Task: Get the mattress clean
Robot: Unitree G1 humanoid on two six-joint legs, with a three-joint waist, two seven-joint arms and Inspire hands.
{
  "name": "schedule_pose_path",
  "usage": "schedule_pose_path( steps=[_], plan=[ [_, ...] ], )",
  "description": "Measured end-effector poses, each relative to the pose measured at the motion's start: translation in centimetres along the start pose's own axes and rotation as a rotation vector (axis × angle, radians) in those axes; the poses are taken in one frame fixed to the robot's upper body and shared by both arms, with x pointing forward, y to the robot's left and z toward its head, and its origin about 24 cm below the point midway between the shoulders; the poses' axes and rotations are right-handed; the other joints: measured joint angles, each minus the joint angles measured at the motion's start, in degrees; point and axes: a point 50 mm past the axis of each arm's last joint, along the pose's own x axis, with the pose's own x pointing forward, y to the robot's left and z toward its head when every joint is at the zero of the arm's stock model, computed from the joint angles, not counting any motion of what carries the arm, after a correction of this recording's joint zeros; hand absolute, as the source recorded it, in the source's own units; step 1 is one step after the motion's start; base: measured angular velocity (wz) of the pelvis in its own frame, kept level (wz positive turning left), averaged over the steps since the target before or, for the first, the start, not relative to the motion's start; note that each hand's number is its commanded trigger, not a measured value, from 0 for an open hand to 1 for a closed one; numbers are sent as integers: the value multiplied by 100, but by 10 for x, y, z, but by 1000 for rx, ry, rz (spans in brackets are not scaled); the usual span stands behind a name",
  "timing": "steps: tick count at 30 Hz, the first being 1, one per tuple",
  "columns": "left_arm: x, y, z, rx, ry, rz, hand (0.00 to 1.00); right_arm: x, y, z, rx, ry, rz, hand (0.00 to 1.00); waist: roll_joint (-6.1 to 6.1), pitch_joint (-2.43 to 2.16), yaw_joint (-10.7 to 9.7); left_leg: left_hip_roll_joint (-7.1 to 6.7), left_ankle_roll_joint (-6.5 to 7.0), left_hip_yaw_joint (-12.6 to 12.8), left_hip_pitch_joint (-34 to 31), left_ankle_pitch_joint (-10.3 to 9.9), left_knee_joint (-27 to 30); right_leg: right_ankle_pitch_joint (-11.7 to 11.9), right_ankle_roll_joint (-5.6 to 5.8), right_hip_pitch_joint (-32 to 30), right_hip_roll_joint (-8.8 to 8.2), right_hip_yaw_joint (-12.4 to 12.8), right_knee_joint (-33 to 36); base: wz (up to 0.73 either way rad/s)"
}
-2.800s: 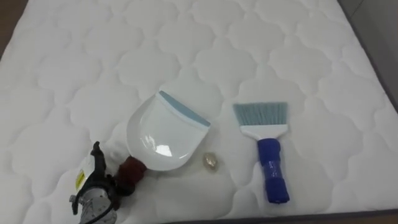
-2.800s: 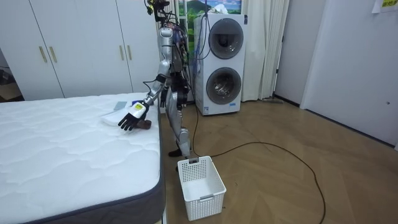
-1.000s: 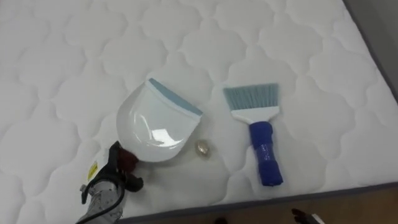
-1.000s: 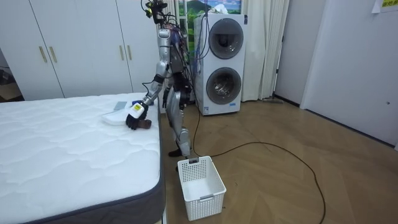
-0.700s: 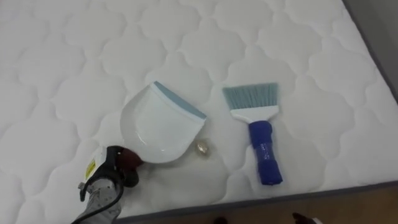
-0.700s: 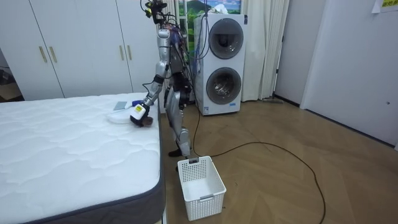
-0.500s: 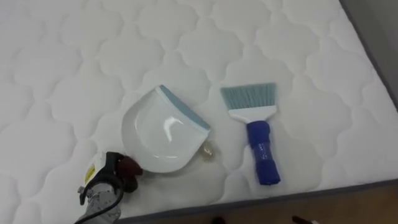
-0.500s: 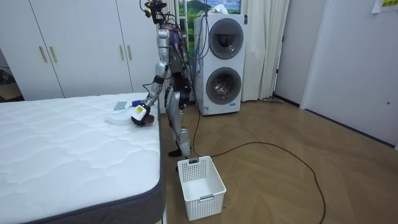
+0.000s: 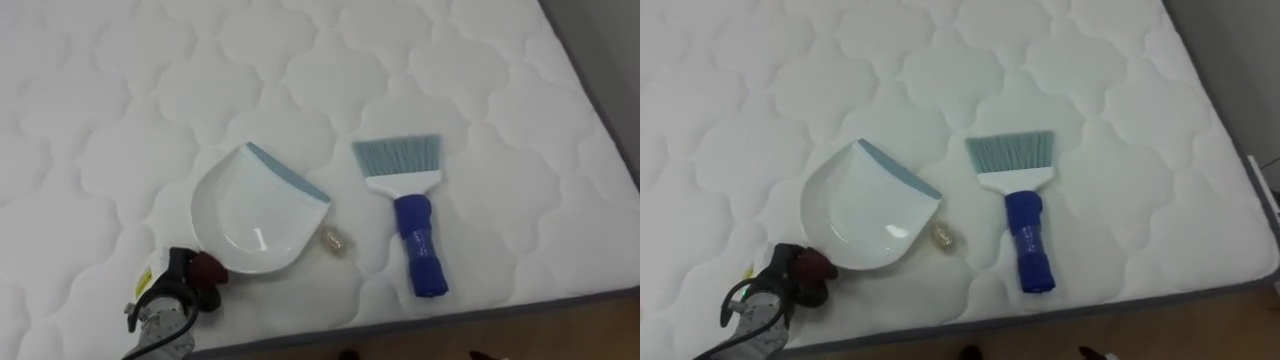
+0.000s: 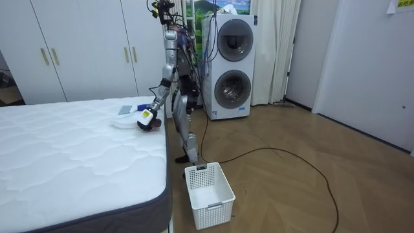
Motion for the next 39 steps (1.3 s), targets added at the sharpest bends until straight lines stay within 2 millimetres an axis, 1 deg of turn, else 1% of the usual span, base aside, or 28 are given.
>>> schedule_pose_path(
  steps=[3, 5, 7, 9, 12, 15, 19, 20, 21, 23, 25, 26, 28, 32, 34, 39],
  plan=[
    [0, 0, -2, 1, 8, 8, 100, 0, 0, 1, 2, -6, -4, 0, 22, -30, 3, 5, 0, 4, 15, 0, -6, 6, -2, 16, 5, 4, -8, 0],
    [0, 3, -3, -2, 12, 23, 100, 0, -1, 0, 14, -6, -11, 0, 57, -74, 17, 7, 0, 4, 23, 0, -14, 16, 0, 18, 17, 29, -26, -2],
    [0, 5, -4, -20, 23, 43, 100, 0, -3, 0, 29, -5, -24, 0, 80, -88, 42, 6, 0, 14, 43, 0, -32, 31, 5, 20, 33, 76, -40, -10],
    [1, 7, -5, -32, 31, 70, 100, 0, -4, 0, 34, -4, -29, 0, 80, -89, 100, 7, 0, 32, 68, 0, -35, 46, 6, 28, 47, 128, -44, -11],
    [1, 9, -6, -32, 31, 90, 100, 0, -5, -1, 66, 0, -36, 0, 94, -96, 137, 28, 0, 31, 101, 0, -44, 82, 22, 122, 83, 137, -174, 0],
    [2, 15, -8, -15, 28, 113, 100, 0, -9, 0, 166, 5, -65, 0, 100, -99, 138, 31, 10, 29, 90, -7, -51, 126, 36, 127, 84, 136, -205, 0],
    [7, 36, -1, 19, -34, 195, 100, 0, -21, -1, 309, 9, -132, 0, 101, -100, 145, 10, 27, 32, 23, -40, -6, 128, 44, 44, 52, 119, -86, 0],
    [8, 43, 0, 27, -60, 229, 100, 1, -24, 1, 342, 8, -147, 0, 116, -106, 147, 4, 29, 31, 1, -41, -1, 128, 45, 26, 47, 118, -84, 0],
    [8, 47, 1, 30, -72, 246, 100, 1, -25, 1, 355, 7, -154, 0, 126, -112, 140, 4, 30, 31, -12, -41, 0, 130, 47, 14, 47, 117, -88, 0],
    [8, 57, 5, 49, -124, 293, 100, 0, -31, -2, 380, 14, -183, 0, 182, -142, 138, 2, 38, 26, -37, -45, 7, 132, 51, 4, 39, 92, -101, 0],
    [7, 60, 7, 50, -146, 305, 100, 0, -37, -3, 388, 15, -199, 0, 239, -155, 146, -1, 41, 29, -35, -47, 6, 130, 54, 8, 29, 76, -109, 0],
    [7, 61, 8, 47, -154, 308, 100, 0, -41, -2, 392, 11, -209, 0, 285, -150, 142, -6, 42, 29, -32, -48, 4, 131, 56, 10, 21, 67, -110, 0],
    [6, 62, 9, 45, -169, 306, 100, 1, -46, 2, 427, -1, -226, 0, 340, -144, 151, -5, 42, 44, -30, -47, 0, 131, 57, 8, 22, 74, -114, -3],
    [2, 62, 9, 40, -209, 279, 100, 1, -59, 15, 479, -61, -253, 0, 405, -143, 152, -2, 42, 57, -30, -48, -15, 125, 62, -6, 28, 83, -112, -2],
    [1, 61, 7, 42, -212, 252, 100, 2, -64, 21, 478, -87, -260, 0, 417, -143, 156, -4, 42, 60, -27, -48, -11, 120, 61, -6, 26, 86, -102, 0],
    [-2, 54, -5, 58, -184, 148, 100, 1, -71, 20, 473, -83, -289, 0, 415, -142, 177, -5, 47, 59, -76, -51, 114, 113, 68, -11, 22, 121, -96, -1]
  ],
)
